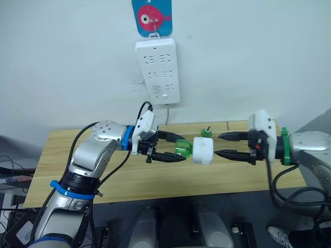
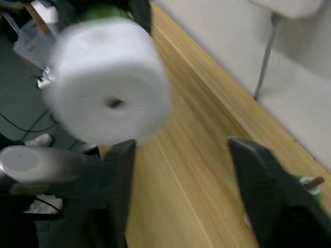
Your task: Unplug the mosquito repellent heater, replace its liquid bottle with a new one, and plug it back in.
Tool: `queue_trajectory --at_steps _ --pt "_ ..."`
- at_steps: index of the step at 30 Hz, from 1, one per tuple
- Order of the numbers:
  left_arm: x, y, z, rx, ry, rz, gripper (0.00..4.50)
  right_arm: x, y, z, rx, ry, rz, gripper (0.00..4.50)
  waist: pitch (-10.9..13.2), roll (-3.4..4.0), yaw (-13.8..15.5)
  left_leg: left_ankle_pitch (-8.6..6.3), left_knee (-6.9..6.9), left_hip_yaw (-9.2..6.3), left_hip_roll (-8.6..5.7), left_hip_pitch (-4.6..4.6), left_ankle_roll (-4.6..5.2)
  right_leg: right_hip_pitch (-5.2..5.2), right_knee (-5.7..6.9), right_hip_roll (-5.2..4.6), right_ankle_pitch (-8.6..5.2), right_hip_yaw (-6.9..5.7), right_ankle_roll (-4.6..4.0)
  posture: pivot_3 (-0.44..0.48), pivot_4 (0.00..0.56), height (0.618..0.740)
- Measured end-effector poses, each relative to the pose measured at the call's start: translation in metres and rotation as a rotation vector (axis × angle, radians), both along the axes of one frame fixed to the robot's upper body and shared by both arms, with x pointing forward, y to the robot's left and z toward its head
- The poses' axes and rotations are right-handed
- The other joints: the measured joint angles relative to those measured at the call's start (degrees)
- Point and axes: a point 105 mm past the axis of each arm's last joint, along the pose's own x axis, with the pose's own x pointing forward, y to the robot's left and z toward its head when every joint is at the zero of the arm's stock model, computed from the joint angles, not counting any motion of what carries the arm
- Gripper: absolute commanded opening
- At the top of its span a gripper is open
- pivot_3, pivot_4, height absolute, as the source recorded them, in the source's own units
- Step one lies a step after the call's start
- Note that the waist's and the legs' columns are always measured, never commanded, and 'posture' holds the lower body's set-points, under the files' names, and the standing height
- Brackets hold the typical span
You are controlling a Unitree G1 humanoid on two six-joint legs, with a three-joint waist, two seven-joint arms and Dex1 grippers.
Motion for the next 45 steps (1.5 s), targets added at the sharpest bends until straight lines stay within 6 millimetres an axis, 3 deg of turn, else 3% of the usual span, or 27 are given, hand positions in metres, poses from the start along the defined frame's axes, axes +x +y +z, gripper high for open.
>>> queue_trajectory --at_steps 3,5,11,22,29,45 --pt "-0.005 -0.001 0.001 0.005 0.044 -0.028 2.27 0.005 0.011 -0.013 -0.008 0.008 0.027 0.52 0.0 0.0 0.04 0.01 0.01 0.0 0.0 -0.01 0.0 0.0 0.01 0.0 0.0 0.01 0.0 -0.159 0.223 0.74" --pt "-0.005 -0.002 0.003 0.004 0.068 -0.028 2.27 0.006 0.017 -0.016 -0.016 0.004 0.049 0.01 0.0 0.0 0.13 0.01 0.01 -0.01 0.0 -0.02 0.0 0.0 0.0 0.0 0.0 0.01 0.0 -0.159 0.223 0.74" --pt "-0.006 -0.003 0.006 -0.013 0.103 -0.031 2.27 -0.014 0.035 -0.014 0.049 0.088 0.14 0.0 0.0 0.0 0.22 0.01 0.0 -0.06 0.0 -0.03 0.0 0.0 -0.02 0.0 0.0 -0.02 0.0 -0.161 0.223 0.74" --pt "-0.006 -0.006 0.016 -0.089 0.086 -0.037 2.27 -0.033 0.034 -0.003 0.154 0.3 0.097 0.0 0.0 0.0 0.22 0.01 0.01 -0.05 0.0 -0.03 0.0 0.01 -0.02 -0.01 0.0 -0.01 -0.01 -0.167 0.223 0.74" --pt "0.0 -0.007 0.018 -0.124 0.03 -0.007 2.27 -0.046 0.043 0.002 0.216 0.413 0.124 0.0 0.0 0.0 0.2 0.0 0.0 -0.04 0.0 -0.03 0.01 0.01 -0.02 -0.01 0.0 0.0 -0.01 -0.165 0.223 0.74" --pt "0.001 -0.006 0.017 -0.124 -0.03 0.005 2.27 -0.049 0.045 0.006 0.229 0.435 0.102 0.0 0.0 0.0 0.21 0.0 0.0 -0.02 -0.01 -0.03 0.02 0.0 -0.03 0.0 0.0 0.0 0.0 -0.164 0.217 0.74"
